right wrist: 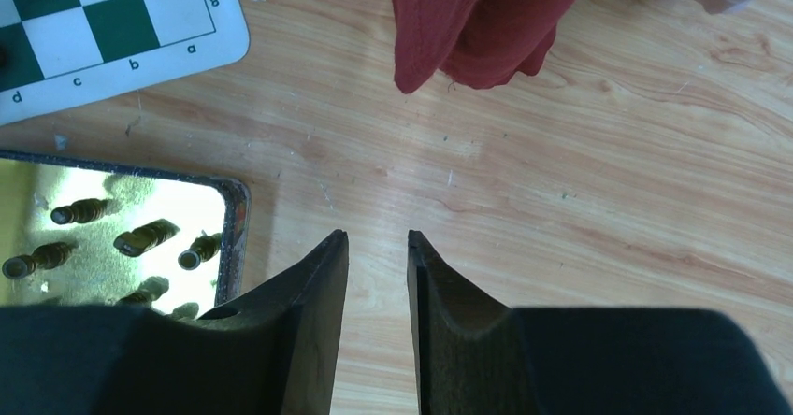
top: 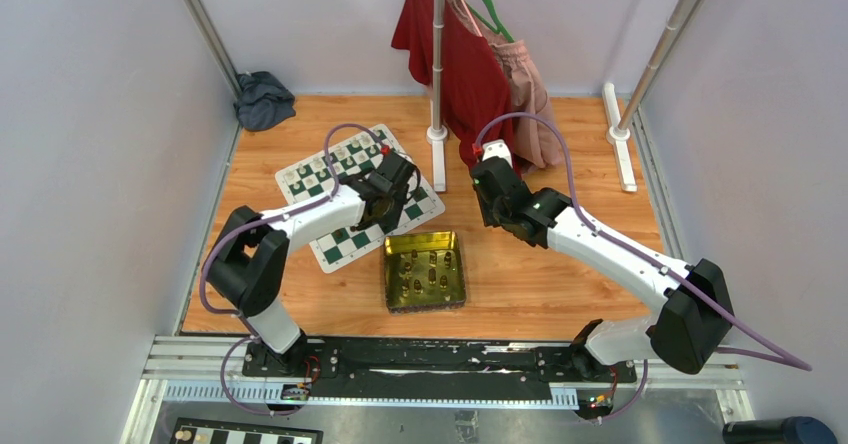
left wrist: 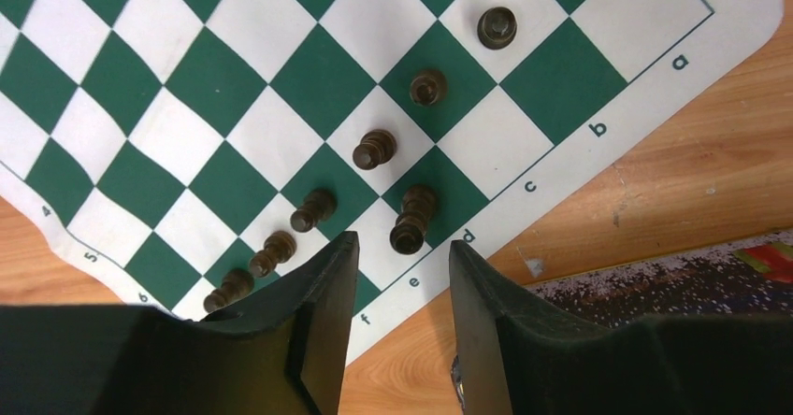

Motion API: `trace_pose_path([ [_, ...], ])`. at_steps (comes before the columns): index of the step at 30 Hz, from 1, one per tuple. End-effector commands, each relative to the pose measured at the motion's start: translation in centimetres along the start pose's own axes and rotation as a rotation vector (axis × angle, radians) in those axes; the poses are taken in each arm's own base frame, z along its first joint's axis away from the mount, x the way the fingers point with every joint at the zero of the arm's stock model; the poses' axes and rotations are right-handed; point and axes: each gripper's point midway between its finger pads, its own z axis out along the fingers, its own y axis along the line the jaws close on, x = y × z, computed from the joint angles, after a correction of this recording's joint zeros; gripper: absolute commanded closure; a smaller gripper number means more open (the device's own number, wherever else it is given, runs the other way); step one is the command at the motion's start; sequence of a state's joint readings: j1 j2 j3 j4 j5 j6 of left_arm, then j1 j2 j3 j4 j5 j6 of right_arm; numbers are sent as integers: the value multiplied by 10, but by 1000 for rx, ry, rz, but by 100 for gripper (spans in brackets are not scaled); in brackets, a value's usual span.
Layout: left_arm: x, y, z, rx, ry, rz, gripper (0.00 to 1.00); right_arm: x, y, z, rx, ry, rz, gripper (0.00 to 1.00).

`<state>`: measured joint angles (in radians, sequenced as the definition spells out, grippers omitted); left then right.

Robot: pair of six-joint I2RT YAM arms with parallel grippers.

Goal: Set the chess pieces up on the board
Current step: Place the chess piece on the chessboard, then move the storage box to the center of the board.

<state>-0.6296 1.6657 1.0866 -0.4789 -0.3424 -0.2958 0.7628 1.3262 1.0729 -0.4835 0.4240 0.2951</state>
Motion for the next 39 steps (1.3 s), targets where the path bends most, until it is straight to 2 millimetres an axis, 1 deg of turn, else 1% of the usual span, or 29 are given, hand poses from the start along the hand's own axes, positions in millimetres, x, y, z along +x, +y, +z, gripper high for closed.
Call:
trace_pose_path([
  [1,-22,10,-26,-6,-74,-37,54,0,4,-8,-39,25,3,64],
  [7,-34,20,-51,-12,-135,-69,46,8,22,-15,-103,53,-13,62],
  [9,-34,22,-58,-8,-150,-81,42,14,29,-16,-119,68,-10,62],
  [11,-34,24,-65,0,-167,-95,41,20,36,-16,-134,81,-4,62],
  [14,-29,27,-75,14,-187,-121,39,30,46,-14,-150,100,-4,61],
  [17,-19,28,-81,34,-190,-137,38,39,56,-11,-166,122,4,61],
  [21,-9,28,-87,57,-198,-151,36,47,69,-6,-184,138,13,61],
  [26,0,25,-96,86,-220,-148,35,56,84,3,-195,160,12,61],
  [33,10,19,-108,128,-254,-149,35,63,89,13,-181,174,6,61],
  [39,20,14,-112,150,-258,-142,35,68,89,20,-167,185,1,61],
])
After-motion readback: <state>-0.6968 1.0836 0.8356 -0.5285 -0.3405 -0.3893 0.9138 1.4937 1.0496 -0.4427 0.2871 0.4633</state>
